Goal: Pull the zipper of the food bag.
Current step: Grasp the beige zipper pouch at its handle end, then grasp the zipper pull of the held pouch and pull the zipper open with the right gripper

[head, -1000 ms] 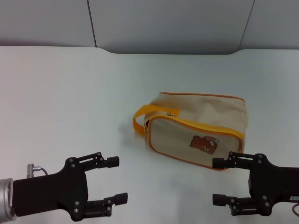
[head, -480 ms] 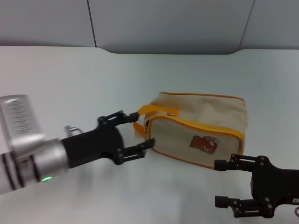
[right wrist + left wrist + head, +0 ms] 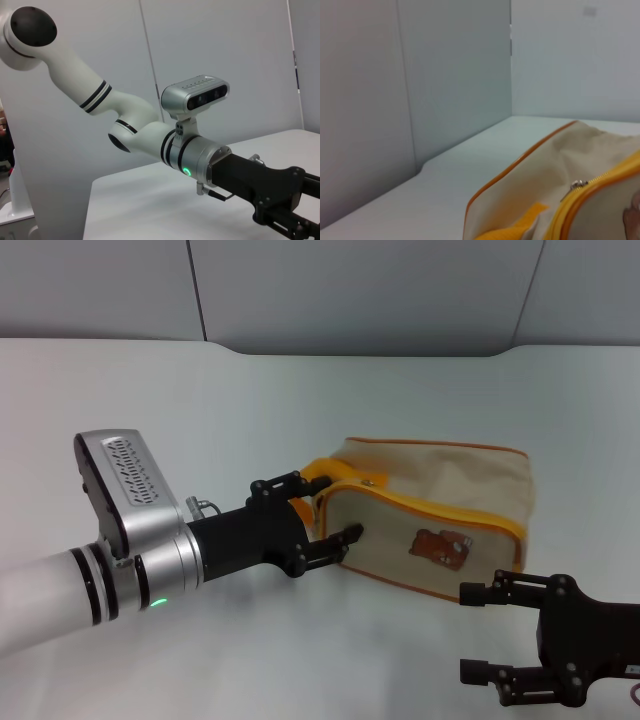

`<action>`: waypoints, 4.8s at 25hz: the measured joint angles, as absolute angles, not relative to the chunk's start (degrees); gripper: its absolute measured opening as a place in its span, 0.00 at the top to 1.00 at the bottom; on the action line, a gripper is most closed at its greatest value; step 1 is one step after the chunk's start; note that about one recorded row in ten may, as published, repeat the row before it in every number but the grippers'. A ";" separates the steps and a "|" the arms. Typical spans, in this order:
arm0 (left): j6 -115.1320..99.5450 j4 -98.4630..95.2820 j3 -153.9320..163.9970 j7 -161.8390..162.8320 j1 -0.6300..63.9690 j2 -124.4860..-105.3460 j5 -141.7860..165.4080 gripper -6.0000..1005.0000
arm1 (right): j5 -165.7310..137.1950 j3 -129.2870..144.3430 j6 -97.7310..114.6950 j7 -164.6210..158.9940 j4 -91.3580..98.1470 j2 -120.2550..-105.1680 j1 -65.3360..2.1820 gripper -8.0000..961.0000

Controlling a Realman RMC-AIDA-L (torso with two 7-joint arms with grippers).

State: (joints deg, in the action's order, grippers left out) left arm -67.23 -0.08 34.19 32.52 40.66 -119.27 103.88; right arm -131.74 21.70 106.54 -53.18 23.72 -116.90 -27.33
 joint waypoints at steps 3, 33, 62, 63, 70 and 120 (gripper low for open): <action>-66.61 0.36 33.76 31.45 40.74 -119.27 103.87 0.37 | -131.75 21.71 106.52 -53.19 23.73 -116.99 -27.33 0.18; -82.92 -0.27 24.47 16.62 37.44 -119.22 103.79 0.78 | -113.40 20.04 105.05 -43.47 21.37 -119.28 -22.66 0.18; -87.45 -6.63 25.48 17.32 39.54 -119.26 104.06 0.90 | -87.43 23.46 87.21 22.63 -11.80 -119.88 -28.91 0.18; -87.45 -6.57 25.49 17.32 39.54 -119.27 104.06 0.90 | -87.44 23.19 87.57 22.58 -11.98 -119.88 -28.97 0.18; -87.36 -6.13 25.49 17.32 39.69 -119.27 104.06 0.91 | -87.45 21.71 87.42 22.67 -13.68 -119.88 -29.20 0.18; -86.30 -4.56 25.49 17.27 41.14 -119.27 104.07 0.97 | -93.28 18.96 89.14 25.66 -14.06 -119.88 -28.21 0.40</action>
State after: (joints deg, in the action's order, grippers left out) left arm -86.30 -4.56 25.49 17.27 41.14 -119.27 104.07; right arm -93.28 18.96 89.14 25.66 -14.06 -119.88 -28.21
